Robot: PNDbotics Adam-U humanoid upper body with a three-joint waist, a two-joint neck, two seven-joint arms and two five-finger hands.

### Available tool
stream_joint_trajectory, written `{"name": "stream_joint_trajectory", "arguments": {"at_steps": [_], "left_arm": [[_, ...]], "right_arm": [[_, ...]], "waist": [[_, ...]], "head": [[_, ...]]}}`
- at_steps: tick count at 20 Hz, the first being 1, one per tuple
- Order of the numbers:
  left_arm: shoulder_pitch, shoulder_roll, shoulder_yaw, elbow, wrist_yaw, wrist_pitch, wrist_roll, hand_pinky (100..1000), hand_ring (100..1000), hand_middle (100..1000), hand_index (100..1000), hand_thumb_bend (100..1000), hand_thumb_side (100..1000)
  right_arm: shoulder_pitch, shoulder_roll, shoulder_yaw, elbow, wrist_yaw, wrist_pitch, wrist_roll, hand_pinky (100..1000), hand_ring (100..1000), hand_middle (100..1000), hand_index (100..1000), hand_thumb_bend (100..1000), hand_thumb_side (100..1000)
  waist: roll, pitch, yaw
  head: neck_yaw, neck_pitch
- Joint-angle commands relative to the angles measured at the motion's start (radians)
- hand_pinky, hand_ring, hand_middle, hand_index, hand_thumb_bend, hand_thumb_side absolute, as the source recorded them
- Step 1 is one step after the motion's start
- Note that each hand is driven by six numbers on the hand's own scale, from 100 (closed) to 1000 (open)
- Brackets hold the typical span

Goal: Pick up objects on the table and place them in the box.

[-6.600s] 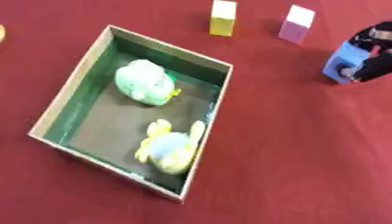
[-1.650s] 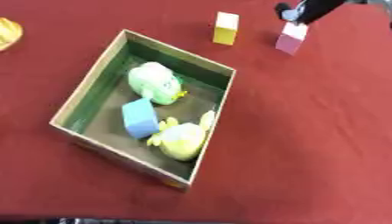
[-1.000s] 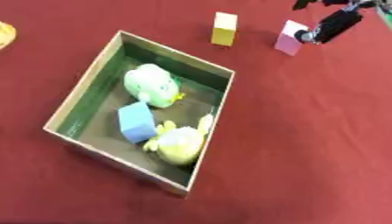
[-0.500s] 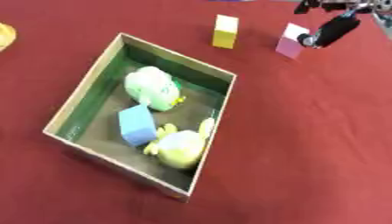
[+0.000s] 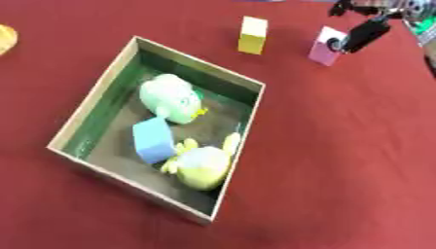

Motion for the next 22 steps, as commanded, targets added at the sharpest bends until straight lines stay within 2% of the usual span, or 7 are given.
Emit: {"name": "stream_joint_trajectory", "arguments": {"at_steps": [1,6,10,14,22], "left_arm": [[-0.007,0.031,0.010,-0.016,0.001,0.000,0.003,790,627,674,850,100,606],[-0.007,0.031,0.010,-0.016,0.003,0.001,0.003,790,626,674,849,100,606],[-0.007,0.031,0.011,-0.016,0.004,0.000,0.003,791,626,674,850,100,606],[-0.005,0.030,0.012,-0.016,0.005,0.000,0.004,791,626,674,850,100,605],[-0.007,0.031,0.011,-0.016,0.007,0.000,0.003,792,625,674,850,100,604]], "right_arm": [[-0.025,-0.021,-0.022,0.012,0.009,0.007,-0.007,906,992,898,948,196,395],[-0.037,-0.007,-0.033,0.034,0.011,0.013,-0.014,901,985,895,949,154,414],[-0.046,0.001,-0.040,0.052,0.020,0.019,-0.024,900,984,896,949,163,407],[-0.052,0.008,-0.051,0.077,0.034,0.020,-0.027,898,980,896,950,138,442],[-0.058,0.014,-0.060,0.100,0.055,0.016,-0.022,903,988,904,953,161,484]], "waist": [[0.004,-0.017,0.000],[0.005,-0.009,0.000],[0.007,-0.003,0.002],[0.010,0.004,0.002],[0.014,0.015,0.002]], "head": [[0.001,-0.015],[-0.002,-0.020],[-0.003,-0.025],[-0.005,-0.030],[-0.006,-0.034]]}}
